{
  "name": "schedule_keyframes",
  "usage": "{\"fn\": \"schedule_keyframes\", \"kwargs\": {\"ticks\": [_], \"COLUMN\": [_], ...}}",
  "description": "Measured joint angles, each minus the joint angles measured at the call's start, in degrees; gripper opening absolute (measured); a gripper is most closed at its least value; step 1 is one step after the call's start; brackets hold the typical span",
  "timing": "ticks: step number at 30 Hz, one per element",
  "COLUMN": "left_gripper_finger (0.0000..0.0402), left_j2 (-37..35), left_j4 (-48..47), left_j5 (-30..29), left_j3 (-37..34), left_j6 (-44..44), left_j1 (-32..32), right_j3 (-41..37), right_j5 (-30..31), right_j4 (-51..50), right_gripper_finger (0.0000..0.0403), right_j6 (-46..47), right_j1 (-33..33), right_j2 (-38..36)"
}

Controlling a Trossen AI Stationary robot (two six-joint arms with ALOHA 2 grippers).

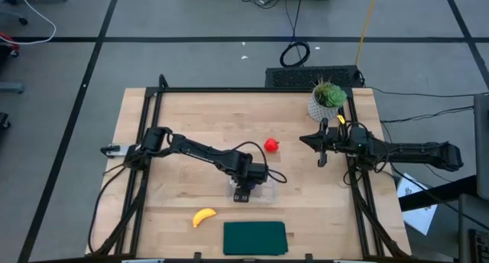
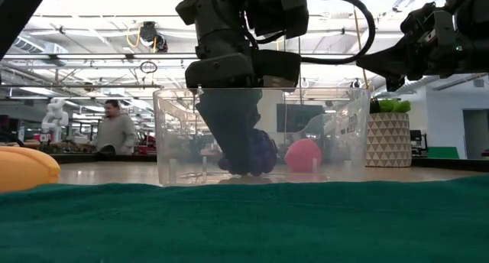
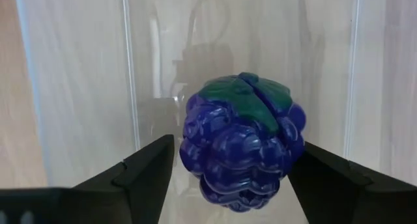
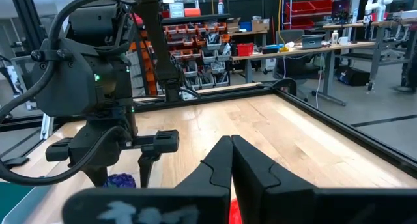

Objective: Pick and placing Produce into tupperware
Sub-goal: Put the grapes into the transparent bin, then put the apple into the transparent bin

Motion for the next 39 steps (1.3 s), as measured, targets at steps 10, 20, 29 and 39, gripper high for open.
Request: {"fn": "schedule_keyframes", "kwargs": {"ticks": [10, 20, 29, 39], "left_gripper_finger": [0.0287, 0.0288, 0.0287, 0.02], "left_j2": [-0.22, -4.05, -6.6, -7.76], "left_j4": [-0.41, -0.77, -4.8, -5.43], "left_j5": [-0.48, -1.92, -3.27, -3.68], "left_j3": [0.0, -0.09, -0.04, 0.02], "left_j6": [0.57, 0.75, 0.53, 0.6], "left_j1": [0.0, 0.04, 0.04, 0.04], "right_j3": [0.02, 0.01, 0.01, 0.0], "right_j5": [0.0, 0.0, 0.01, 0.01], "right_j4": [0.0, -0.02, -0.03, -0.03], "right_gripper_finger": [0.0, 0.0, 0.0, 0.0], "right_j6": [0.0, 0.02, 0.02, -0.1], "right_j1": [0.02, 0.01, 0.02, 0.0], "right_j2": [0.0, -0.02, 0.07, 0.09]}}
